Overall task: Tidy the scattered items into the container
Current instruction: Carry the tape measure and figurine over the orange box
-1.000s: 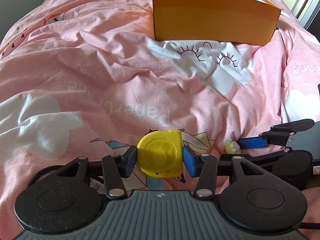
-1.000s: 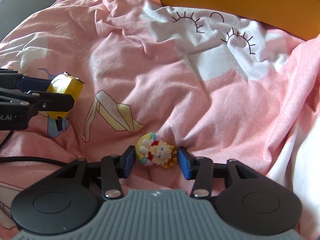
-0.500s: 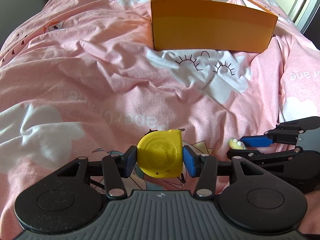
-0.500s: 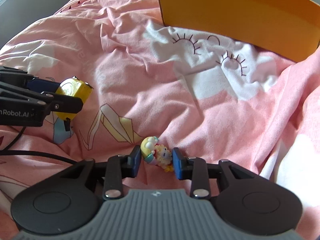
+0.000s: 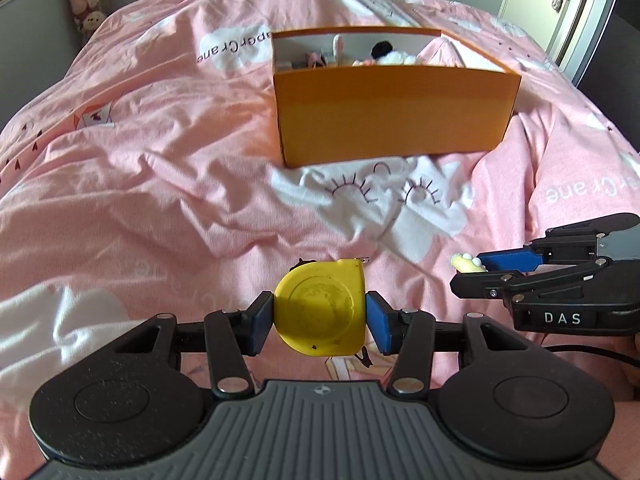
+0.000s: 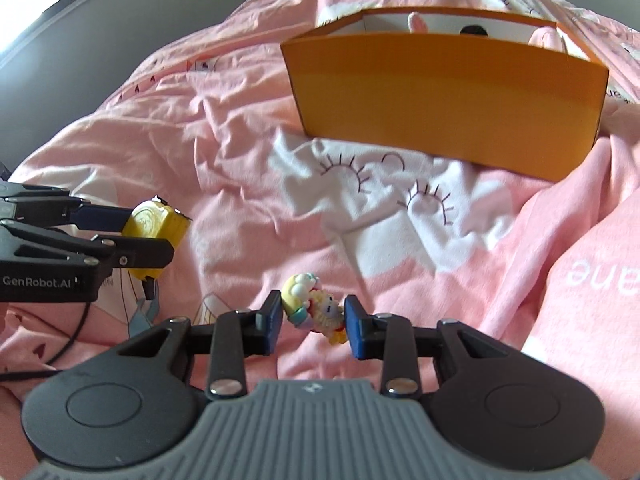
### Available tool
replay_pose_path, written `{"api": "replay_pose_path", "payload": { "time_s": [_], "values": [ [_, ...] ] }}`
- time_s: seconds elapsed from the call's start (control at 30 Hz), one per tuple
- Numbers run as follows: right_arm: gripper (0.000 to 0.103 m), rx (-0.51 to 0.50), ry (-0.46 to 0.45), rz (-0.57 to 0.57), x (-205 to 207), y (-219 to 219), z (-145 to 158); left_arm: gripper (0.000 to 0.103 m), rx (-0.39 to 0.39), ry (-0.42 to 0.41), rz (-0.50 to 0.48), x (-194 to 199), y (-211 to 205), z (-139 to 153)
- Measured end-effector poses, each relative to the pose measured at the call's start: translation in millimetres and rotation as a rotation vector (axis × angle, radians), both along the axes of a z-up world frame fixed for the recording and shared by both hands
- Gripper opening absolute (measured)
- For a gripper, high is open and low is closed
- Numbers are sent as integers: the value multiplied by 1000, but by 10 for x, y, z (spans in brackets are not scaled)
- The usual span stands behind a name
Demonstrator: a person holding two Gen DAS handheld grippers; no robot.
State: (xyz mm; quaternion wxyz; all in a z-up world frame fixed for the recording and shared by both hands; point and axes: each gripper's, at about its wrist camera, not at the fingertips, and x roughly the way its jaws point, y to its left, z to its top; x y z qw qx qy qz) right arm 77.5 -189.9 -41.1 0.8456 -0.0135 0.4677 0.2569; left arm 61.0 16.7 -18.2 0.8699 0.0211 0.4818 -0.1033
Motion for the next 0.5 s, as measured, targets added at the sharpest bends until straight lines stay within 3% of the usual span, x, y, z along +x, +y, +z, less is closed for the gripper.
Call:
{"api": "replay_pose_path", "payload": {
  "time_s": [0.37, 0.5],
  "values": [
    [36, 104, -69, -34, 489, -267, 500, 57, -74, -68, -54, 425, -3, 389],
    [36, 112, -111, -33, 717, -308, 696, 57, -68, -96, -90, 664, -46, 538]
  ]
}}
